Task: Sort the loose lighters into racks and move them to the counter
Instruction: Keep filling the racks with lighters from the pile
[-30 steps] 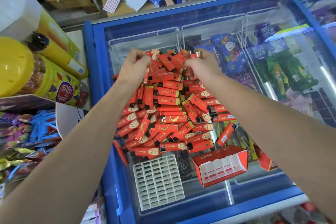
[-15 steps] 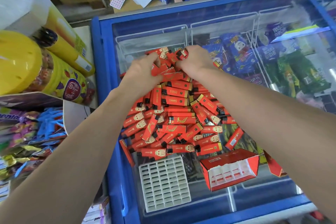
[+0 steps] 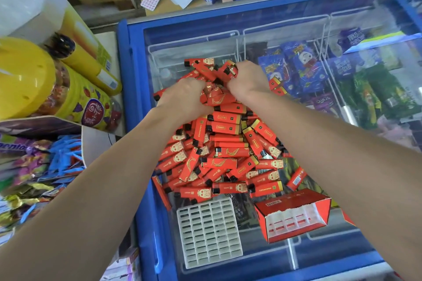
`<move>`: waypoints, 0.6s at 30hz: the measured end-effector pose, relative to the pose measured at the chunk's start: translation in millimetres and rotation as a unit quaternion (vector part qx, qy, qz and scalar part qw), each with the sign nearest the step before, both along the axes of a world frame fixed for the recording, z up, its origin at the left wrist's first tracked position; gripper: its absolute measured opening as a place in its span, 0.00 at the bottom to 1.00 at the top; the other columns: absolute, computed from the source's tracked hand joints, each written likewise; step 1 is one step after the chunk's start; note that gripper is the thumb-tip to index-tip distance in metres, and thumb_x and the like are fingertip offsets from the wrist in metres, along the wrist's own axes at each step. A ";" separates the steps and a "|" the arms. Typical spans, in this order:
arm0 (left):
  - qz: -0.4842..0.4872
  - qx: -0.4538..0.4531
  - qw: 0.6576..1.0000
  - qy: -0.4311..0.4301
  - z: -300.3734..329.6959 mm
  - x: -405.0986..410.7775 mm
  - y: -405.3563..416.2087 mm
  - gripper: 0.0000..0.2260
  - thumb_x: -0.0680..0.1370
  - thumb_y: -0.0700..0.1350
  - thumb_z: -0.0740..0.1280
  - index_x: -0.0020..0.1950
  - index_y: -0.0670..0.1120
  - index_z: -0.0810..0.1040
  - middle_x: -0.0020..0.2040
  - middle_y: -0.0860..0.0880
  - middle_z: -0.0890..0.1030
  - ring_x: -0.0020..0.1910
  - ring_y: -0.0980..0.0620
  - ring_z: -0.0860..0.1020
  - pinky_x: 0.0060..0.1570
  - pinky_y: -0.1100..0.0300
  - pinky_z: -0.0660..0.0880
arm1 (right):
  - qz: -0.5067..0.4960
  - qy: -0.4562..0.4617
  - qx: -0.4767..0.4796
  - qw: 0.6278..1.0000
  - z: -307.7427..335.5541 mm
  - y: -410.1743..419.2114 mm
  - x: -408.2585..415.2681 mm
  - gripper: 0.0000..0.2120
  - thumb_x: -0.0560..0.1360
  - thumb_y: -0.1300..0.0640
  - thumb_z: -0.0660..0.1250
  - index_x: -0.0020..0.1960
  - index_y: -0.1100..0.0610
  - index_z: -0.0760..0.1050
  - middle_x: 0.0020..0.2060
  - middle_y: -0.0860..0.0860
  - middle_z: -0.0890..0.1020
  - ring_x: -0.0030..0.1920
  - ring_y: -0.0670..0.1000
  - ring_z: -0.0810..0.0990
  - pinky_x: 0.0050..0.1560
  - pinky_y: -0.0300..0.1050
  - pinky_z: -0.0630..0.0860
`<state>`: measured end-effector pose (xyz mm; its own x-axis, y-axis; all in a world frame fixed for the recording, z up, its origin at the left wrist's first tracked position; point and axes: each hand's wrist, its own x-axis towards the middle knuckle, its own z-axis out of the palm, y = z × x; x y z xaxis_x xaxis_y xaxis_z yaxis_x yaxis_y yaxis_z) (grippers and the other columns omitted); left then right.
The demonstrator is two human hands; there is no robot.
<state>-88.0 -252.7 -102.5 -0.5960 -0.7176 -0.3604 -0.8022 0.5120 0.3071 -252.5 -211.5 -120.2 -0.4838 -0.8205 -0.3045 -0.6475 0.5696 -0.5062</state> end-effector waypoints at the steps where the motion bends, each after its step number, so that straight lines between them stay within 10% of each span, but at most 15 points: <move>1: 0.006 0.009 1.000 0.002 1.1 -0.6 -0.2 0.17 0.75 0.55 0.77 0.58 0.47 0.79 0.52 0.50 0.76 0.51 0.48 0.76 0.44 0.52 0.73 | -0.006 -0.010 -0.001 1.000 -0.4 1.4 -0.6 0.04 0.77 0.61 0.68 0.47 0.53 0.76 0.41 0.49 0.78 0.42 0.54 0.78 0.39 0.44 0.71; 11: 0.039 0.017 0.999 0.029 12.1 3.7 10.7 0.15 0.75 0.52 0.77 0.58 0.52 0.76 0.50 0.50 0.76 0.44 0.47 0.78 0.42 0.52 0.77 | -0.178 -0.211 -0.059 0.959 15.1 26.0 -13.2 0.07 0.73 0.57 0.69 0.51 0.50 0.76 0.35 0.49 0.80 0.32 0.49 0.79 0.33 0.44 0.77; 18: 0.182 0.200 0.939 0.211 22.8 6.1 35.8 0.17 0.78 0.47 0.76 0.63 0.54 0.76 0.27 0.50 0.79 0.23 0.54 0.76 0.26 0.63 0.73 | -0.256 -0.388 -0.124 0.876 36.5 68.2 -27.6 0.24 0.73 0.65 0.69 0.64 0.48 0.71 0.34 0.54 0.81 0.24 0.49 0.75 0.27 0.39 0.74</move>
<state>-81.8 -216.9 -79.7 -0.4869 -0.7592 -0.4319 -0.6660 0.0028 0.7459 -280.1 -143.3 -83.7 -0.5343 -0.6432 -0.5485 0.2560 0.4953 -0.8302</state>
